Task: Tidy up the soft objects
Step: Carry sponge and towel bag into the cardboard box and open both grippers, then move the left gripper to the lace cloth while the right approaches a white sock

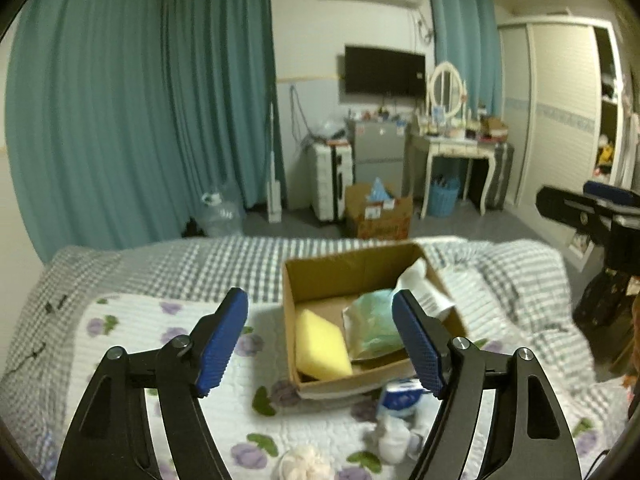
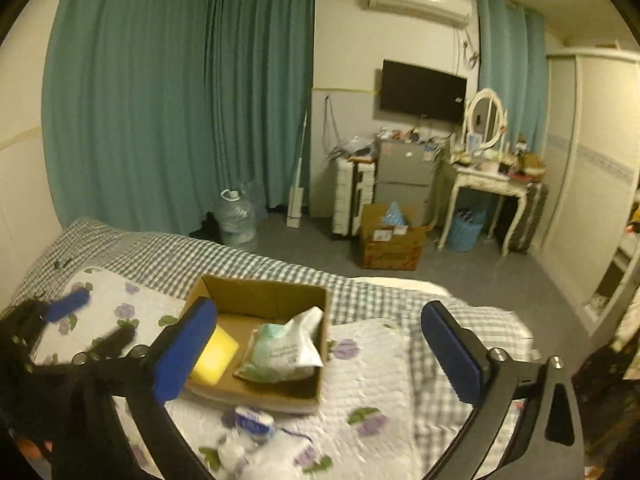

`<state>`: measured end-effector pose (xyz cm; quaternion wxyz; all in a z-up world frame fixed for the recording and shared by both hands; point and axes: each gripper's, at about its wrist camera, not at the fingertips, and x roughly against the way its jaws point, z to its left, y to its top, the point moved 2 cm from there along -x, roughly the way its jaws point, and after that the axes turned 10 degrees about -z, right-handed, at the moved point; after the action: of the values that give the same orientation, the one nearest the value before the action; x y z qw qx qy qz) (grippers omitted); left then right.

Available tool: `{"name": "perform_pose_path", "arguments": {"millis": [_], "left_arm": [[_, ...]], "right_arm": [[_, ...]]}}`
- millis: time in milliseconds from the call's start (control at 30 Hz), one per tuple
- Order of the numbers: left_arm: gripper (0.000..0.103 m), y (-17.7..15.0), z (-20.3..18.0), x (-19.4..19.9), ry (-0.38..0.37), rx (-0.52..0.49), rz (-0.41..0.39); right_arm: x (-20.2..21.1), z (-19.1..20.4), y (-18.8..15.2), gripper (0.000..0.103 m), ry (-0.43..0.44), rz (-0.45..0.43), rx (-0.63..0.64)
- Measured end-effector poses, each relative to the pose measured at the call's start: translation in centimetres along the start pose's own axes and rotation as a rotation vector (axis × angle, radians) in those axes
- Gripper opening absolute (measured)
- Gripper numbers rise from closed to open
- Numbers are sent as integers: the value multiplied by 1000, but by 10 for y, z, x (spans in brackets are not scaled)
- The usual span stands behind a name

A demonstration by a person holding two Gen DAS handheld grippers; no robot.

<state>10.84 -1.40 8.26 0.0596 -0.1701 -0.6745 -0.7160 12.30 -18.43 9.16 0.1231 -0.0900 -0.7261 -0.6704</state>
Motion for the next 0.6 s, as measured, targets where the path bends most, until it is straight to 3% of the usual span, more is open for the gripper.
{"name": "perform_pose_path", "arguments": {"millis": [67, 133, 233, 400, 600], "left_arm": [[80, 8, 3, 23, -3, 4, -19], [103, 13, 4, 46, -6, 5, -43], [103, 12, 6, 78, -18, -5, -90], [103, -10, 13, 95, -35, 22, -61], [103, -67, 17, 65, -11, 63, 32]], "right_arm": [[30, 2, 9, 103, -1, -19, 16], [60, 6, 15, 103, -10, -33, 36], [89, 14, 18, 103, -10, -41, 57], [115, 32, -8, 103, 22, 1, 79], [66, 48, -88, 103, 64, 148, 57]]}}
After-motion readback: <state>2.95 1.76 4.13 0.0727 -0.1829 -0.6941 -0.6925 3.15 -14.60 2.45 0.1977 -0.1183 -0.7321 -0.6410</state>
